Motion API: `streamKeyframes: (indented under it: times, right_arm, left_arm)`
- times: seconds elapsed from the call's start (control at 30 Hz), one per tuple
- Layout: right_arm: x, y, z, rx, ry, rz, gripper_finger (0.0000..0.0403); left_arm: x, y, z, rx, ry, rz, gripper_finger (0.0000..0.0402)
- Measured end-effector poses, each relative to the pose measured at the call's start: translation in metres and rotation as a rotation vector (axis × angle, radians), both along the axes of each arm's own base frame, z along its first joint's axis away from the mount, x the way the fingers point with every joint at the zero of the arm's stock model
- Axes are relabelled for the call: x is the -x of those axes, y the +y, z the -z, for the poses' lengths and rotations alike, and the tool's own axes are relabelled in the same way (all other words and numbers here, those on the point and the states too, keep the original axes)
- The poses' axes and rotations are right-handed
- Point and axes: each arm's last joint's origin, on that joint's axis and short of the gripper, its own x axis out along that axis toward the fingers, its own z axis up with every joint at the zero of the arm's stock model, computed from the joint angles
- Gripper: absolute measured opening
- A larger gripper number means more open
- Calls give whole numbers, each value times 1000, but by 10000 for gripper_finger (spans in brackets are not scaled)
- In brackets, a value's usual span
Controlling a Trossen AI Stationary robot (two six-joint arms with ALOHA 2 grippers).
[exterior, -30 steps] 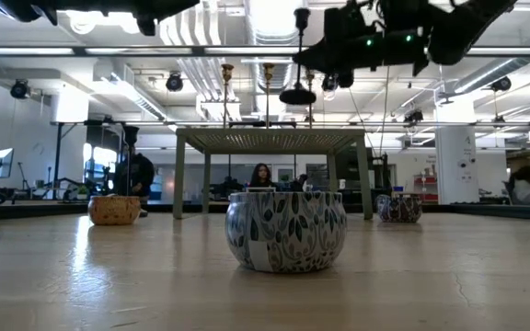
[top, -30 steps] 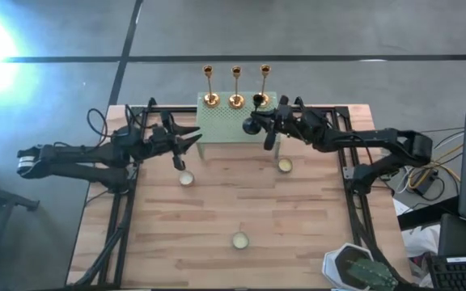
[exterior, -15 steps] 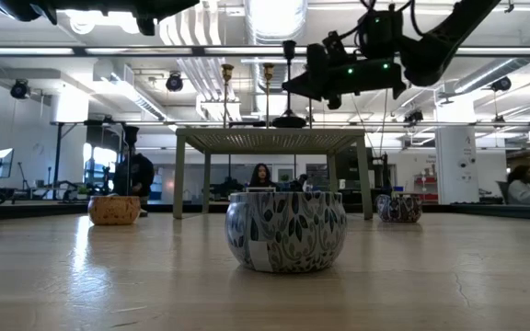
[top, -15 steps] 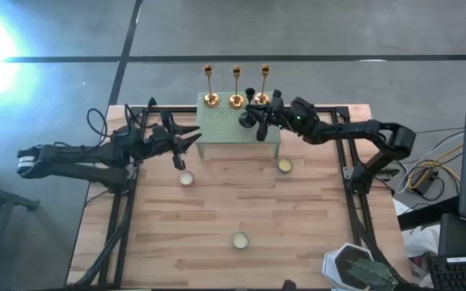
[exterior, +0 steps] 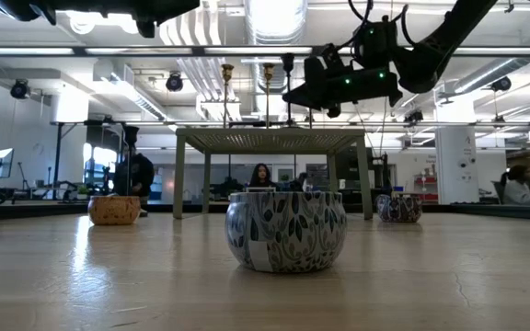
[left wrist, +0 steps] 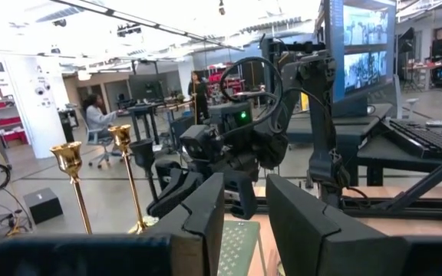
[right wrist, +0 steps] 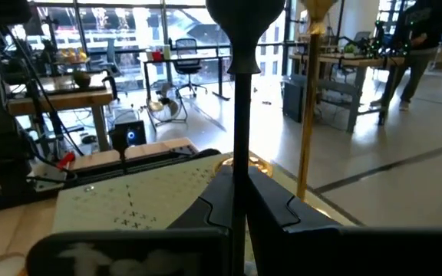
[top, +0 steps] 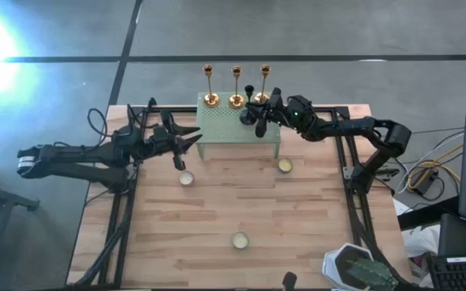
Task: Pick & Place candle stick holders
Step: Put the bottom black candle holder on the shelf, then align the black candle holder with the other black candle holder on the shelf
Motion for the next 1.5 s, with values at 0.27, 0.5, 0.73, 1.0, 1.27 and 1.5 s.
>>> streamKeyframes:
  times: [0.27,0.5,0.73,1.0,1.27,1.5]
  right_arm:
    - [2,-1,6,-26,19,9,11]
    - [2,-1,8,-38,18,9,11]
    - [3,-1,9,-53,20,11,16]
    - [3,-1,12,-81,33,15,51]
    - [4,-1,11,-58,41,15,118]
    - [10,1,2,-37,77,22,188]
  left_arm:
    - [0,0,0,1,5,0,103]
    - [0,0,1,1,6,0,103]
    - [0,0,1,1,6,0,104]
    - [0,0,1,1,6,-1,104]
    - [0,0,1,3,8,0,104]
    - [0,0,4,-7,40,6,104]
